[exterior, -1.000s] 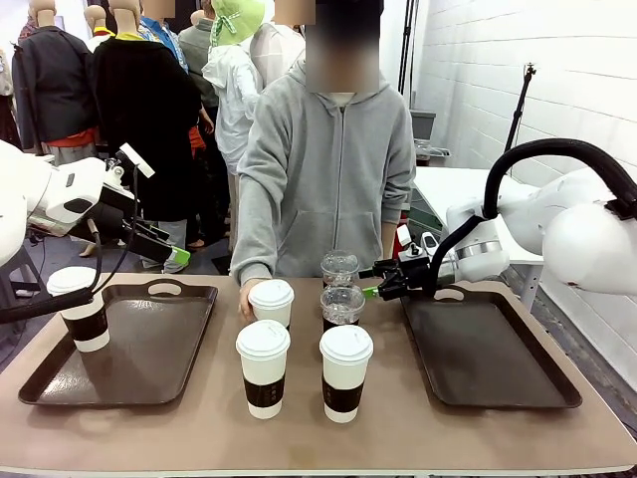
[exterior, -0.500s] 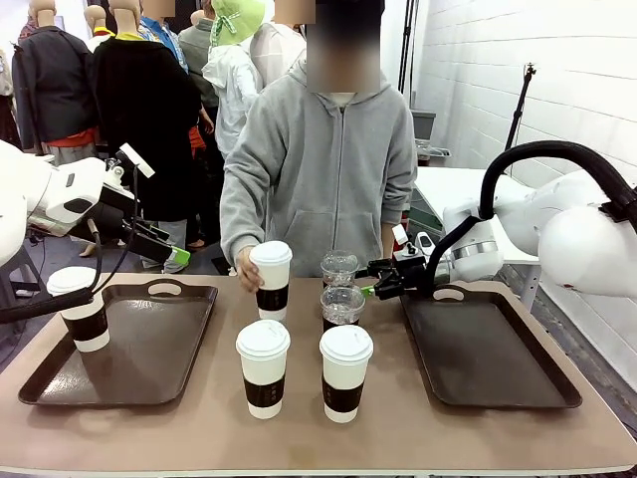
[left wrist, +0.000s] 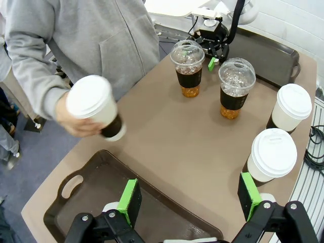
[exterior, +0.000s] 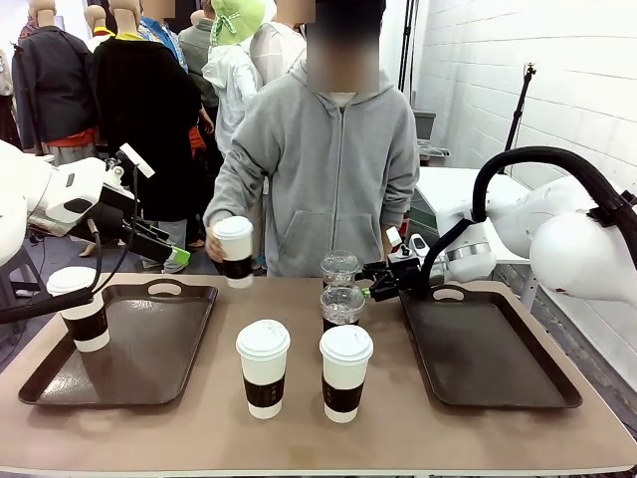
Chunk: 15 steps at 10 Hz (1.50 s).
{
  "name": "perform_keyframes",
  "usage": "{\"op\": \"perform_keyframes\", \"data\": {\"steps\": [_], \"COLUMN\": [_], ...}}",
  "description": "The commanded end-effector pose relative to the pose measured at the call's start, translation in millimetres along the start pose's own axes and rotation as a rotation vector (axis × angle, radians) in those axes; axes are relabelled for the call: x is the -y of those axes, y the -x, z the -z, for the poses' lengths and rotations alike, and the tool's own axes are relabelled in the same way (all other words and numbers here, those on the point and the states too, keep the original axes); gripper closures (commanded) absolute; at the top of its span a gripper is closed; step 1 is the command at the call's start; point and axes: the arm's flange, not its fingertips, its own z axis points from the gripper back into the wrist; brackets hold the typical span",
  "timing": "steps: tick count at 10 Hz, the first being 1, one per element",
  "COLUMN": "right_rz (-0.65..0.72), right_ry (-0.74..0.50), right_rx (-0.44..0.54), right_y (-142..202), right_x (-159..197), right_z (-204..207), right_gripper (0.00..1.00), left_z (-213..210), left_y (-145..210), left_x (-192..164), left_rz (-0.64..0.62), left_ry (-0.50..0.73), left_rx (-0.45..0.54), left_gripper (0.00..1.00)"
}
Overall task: Distribute the coffee onto the tray.
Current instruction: Pick up one iced Americano and place it on the right Handle tray.
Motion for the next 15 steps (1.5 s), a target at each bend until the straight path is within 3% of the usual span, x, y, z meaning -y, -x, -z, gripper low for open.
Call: {"op": "perform_keyframes", "data": {"steps": [1,15], "right_rz": [0.022,0.080], "right_ry": [-0.028,-0.079], "right_rx": [-0.022,-0.056], "right_y": [-3.6,-5.4], "right_x": [11.1,29.7], "right_z": [7.0,37.6], "right_gripper": [0.00,0.00], "left_z": [0.4,0.4], "left_y": [2.1,2.1], "left_x": [-0.8,-0.8], "left_rz": [-0.006,-0.006], "left_ry": [0.006,0.006], "left_rx": [0.003,0.003], "left_gripper": [0.00,0.00]}}
